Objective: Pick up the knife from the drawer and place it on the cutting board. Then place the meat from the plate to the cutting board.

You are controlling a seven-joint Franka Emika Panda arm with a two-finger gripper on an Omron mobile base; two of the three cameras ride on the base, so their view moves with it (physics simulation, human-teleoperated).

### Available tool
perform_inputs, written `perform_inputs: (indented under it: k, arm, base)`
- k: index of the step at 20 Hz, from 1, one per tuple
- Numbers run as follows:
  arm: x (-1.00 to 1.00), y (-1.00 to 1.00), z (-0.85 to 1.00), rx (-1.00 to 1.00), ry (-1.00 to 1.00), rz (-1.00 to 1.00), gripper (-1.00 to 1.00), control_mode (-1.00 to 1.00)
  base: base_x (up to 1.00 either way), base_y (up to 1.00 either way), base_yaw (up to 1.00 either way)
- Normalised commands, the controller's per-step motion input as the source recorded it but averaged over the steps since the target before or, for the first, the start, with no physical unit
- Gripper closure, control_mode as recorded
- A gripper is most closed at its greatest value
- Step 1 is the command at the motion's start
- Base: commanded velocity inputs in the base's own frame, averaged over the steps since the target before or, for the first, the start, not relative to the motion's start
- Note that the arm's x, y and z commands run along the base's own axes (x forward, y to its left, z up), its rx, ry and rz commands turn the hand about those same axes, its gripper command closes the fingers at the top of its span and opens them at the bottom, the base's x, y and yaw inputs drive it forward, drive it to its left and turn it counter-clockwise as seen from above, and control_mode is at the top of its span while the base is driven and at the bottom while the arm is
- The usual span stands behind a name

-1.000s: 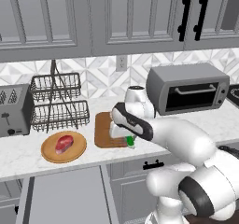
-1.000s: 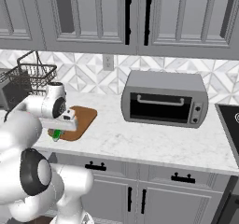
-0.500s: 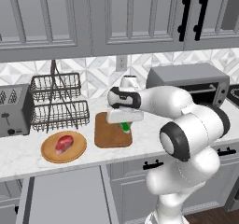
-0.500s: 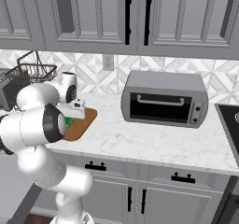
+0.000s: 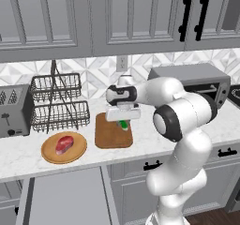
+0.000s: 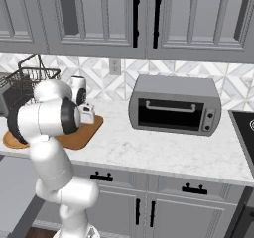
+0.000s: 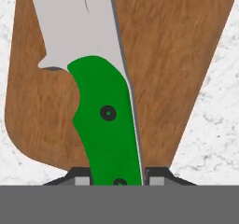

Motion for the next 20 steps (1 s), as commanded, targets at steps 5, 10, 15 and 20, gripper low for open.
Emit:
perform_inputs:
  k: [5,10,15,20]
  arm:
    - [-0.02,0.00,-0.34,0.00,0.00,0.00,1.00,-1.00]
    - [-0.10,-0.03,-0.39,0.00,0.00,0.00,1.00,-1.00]
    - [-0.16,-0.01,-0.28,0.00,0.00,0.00,1.00,-1.00]
    - [-0.08,-0.01,-0.29,0.00,0.00,0.00,1.00,-1.00]
  base:
    - [0.00,0.00,0.00]
    - [0.00,0.00,0.00]
    - [0.00,0.00,0.00]
    - [0.00,0.00,0.00]
